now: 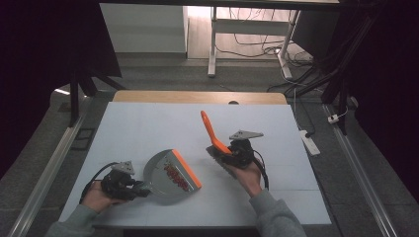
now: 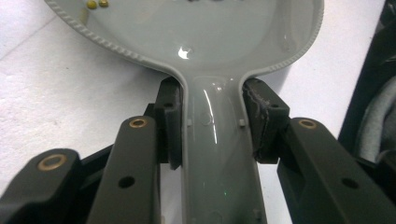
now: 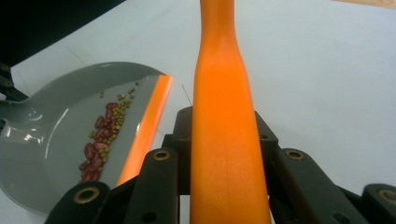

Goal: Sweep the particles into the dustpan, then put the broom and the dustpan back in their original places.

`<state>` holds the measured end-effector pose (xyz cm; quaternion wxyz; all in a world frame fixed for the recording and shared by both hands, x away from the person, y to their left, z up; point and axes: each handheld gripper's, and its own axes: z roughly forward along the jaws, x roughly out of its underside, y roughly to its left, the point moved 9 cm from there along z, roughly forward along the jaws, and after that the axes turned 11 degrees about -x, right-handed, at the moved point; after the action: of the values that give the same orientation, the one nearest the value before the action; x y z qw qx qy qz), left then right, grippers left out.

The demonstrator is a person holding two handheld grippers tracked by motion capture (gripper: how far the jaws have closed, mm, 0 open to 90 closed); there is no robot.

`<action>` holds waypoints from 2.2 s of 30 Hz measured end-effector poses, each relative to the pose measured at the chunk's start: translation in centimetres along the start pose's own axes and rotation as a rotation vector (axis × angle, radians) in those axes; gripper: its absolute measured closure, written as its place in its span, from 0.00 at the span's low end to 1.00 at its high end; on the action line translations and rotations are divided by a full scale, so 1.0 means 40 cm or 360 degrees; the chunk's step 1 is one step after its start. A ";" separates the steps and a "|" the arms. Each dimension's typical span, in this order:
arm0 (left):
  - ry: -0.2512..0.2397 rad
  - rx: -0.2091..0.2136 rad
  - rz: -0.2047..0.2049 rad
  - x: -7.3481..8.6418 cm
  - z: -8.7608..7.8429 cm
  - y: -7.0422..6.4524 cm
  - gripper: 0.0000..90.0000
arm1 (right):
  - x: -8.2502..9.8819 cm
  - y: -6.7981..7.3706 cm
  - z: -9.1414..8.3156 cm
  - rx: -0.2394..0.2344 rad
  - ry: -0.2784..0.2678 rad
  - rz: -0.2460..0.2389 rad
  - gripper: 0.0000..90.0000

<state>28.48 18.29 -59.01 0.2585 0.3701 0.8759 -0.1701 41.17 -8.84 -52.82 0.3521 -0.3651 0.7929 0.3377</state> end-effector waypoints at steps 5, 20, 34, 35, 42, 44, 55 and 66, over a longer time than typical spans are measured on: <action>-0.0037 -0.0034 -0.0003 0.003 0.001 -0.003 0.68 | 0.011 -0.016 -0.020 0.0008 0.0008 -0.0007 0.79; -0.0131 -0.0122 -0.0054 -0.010 -0.016 0.005 0.68 | 0.021 -0.046 -0.081 0.0019 -0.0011 -0.0028 0.79; -0.0275 -0.0262 -0.0279 -0.043 -0.046 0.010 0.68 | 0.046 -0.055 -0.143 -0.0011 -0.0016 -0.0089 0.79; -0.0280 -0.0265 -0.0292 -0.043 -0.046 0.011 0.68 | 0.049 -0.057 -0.146 -0.0011 -0.0016 -0.0086 0.79; -0.0321 -0.0307 -0.0376 -0.042 -0.054 0.023 0.68 | 0.062 -0.057 -0.167 -0.0019 -0.0011 -0.0087 0.79; -0.0330 -0.0315 -0.0396 -0.041 -0.056 0.024 0.68 | 0.066 -0.055 -0.174 -0.0023 -0.0010 -0.0088 0.79; -0.0358 -0.0388 -0.0517 -0.030 -0.068 0.035 0.68 | 0.099 -0.043 -0.198 -0.0049 0.0003 -0.0037 0.79; -0.0385 -0.0484 -0.0626 -0.020 -0.072 0.038 0.68 | 0.122 -0.038 -0.209 -0.0076 0.0012 0.0051 0.79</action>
<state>29.13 20.26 -56.36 0.3758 0.1268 0.9092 -0.1266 37.45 -17.91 -52.78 0.3348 -0.3619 0.7917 0.3608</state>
